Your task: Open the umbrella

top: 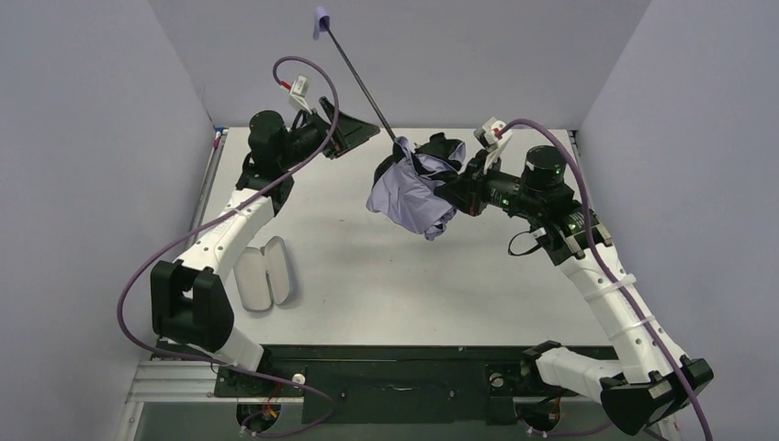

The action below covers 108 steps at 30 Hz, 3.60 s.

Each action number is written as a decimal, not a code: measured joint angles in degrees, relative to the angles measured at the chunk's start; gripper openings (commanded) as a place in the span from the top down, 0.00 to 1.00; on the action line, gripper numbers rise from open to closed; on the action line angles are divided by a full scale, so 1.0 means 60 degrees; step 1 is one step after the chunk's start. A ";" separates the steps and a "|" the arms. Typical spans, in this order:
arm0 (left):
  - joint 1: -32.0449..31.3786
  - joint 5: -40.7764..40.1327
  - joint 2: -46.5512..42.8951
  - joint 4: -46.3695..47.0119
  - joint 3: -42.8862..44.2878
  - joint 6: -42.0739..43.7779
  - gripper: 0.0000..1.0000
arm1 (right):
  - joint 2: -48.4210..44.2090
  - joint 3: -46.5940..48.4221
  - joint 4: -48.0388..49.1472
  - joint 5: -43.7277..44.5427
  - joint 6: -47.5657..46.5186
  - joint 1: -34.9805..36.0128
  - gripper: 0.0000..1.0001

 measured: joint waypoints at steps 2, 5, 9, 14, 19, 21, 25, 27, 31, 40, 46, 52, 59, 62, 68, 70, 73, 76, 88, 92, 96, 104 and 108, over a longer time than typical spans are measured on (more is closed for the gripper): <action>-0.0113 0.0106 0.0131 0.0248 0.0138 -0.0430 0.17 | -0.0080 0.0004 0.0000 0.0080 -0.0124 0.0204 1.00; -0.0259 0.0171 0.0200 0.0576 0.0382 -0.0827 0.35 | -0.0142 0.0000 -0.0004 0.0222 -0.0328 0.0561 1.00; -0.0404 0.0138 0.0200 0.0933 0.0623 -0.1089 0.78 | -0.0178 0.0004 -0.0015 0.0364 -0.0667 0.0962 1.00; -0.0426 0.0113 0.0255 0.1184 0.0721 -0.1395 1.00 | -0.0444 -0.0025 -0.0073 0.0648 -0.1224 0.1242 1.00; -0.0484 0.0186 0.0273 0.1355 0.0758 -0.1162 1.00 | -0.0688 -0.0313 -0.0120 0.0994 -0.1741 0.1260 0.29; -0.0481 0.0244 0.0288 0.1147 0.0863 -0.0568 1.00 | -0.0801 -0.0441 -0.0208 0.1147 -0.2076 0.1260 0.21; -0.0597 0.0091 0.0270 -0.0131 0.1406 0.2022 1.00 | -0.1191 -0.0841 -0.0503 0.1512 -0.2470 0.1253 0.18; -0.0860 -0.0244 0.0109 -0.0798 0.1504 0.3752 1.00 | -0.1366 -0.0936 -0.0801 0.1708 -0.2590 0.1191 0.17; -0.1610 -0.0856 -0.0368 -0.1967 0.1501 0.6677 1.00 | -0.1494 -0.0943 -0.1177 0.1763 -0.2503 0.0499 0.16; -0.3060 -0.1453 -0.1501 -0.2758 0.0415 1.0797 1.00 | -0.0867 -0.0929 -0.1541 0.1104 -0.1832 -0.1789 0.16; -0.3388 -0.1453 -0.1574 -0.2903 -0.0204 1.1253 1.00 | -0.0670 -0.0929 -0.1745 0.0841 -0.1650 -0.2065 0.19; -0.1730 -0.2605 -0.0608 -0.2718 0.0306 1.0721 1.00 | -0.0612 -0.0918 -0.1796 0.0736 -0.1588 -0.2342 0.30; -0.3727 -0.1840 -0.0528 -0.2346 0.0036 1.0393 1.00 | -0.0135 -0.0805 -0.1803 0.0579 -0.1257 -0.2350 0.41; -0.4007 -0.1574 -0.0525 -0.2189 0.0033 1.0102 1.00 | -0.0051 -0.0805 -0.1818 0.0390 -0.1104 -0.2339 0.53; -0.3636 -0.1504 -0.0313 -0.1679 0.0047 0.9763 1.00 | -0.0055 -0.0969 -0.1639 0.0084 -0.0718 -0.1847 0.66; -0.3650 -0.1446 -0.0229 -0.1606 0.0047 0.9734 1.00 | -0.0047 -0.1155 -0.1508 0.0015 -0.0583 -0.1464 0.68; -0.3738 -0.1330 -0.0153 -0.1555 0.0047 0.9628 1.00 | 0.0058 -0.1293 -0.1308 -0.0018 -0.0386 -0.0940 0.68; -0.3774 -0.1224 -0.0135 -0.1494 0.0051 0.9457 1.00 | 0.0331 -0.1297 -0.0889 -0.0022 -0.0175 -0.0510 0.69; -0.3778 -0.0929 -0.0131 -0.1344 0.0543 0.8816 1.00 | 0.1767 -0.2178 -0.1005 0.0208 -0.1377 -0.0321 0.44; -0.3694 -0.0729 -0.0142 -0.1359 0.0557 0.8561 1.00 | 0.1778 -0.2364 -0.1625 0.0495 -0.2342 -0.1024 0.39; -0.3483 -0.0539 -0.0168 -0.1370 0.0557 0.8342 1.00 | 0.1657 -0.2408 -0.2310 0.0838 -0.3650 -0.1829 0.34; -0.3370 -0.0335 -0.0193 -0.1410 0.0557 0.8331 1.00 | 0.0820 -0.2073 -0.3643 0.0353 -0.4779 -0.2146 0.31; -0.3457 -0.0193 -0.0193 -0.1421 0.0557 0.8313 1.00 | 0.0171 -0.1304 -0.2648 -0.0248 -0.3748 -0.1603 0.33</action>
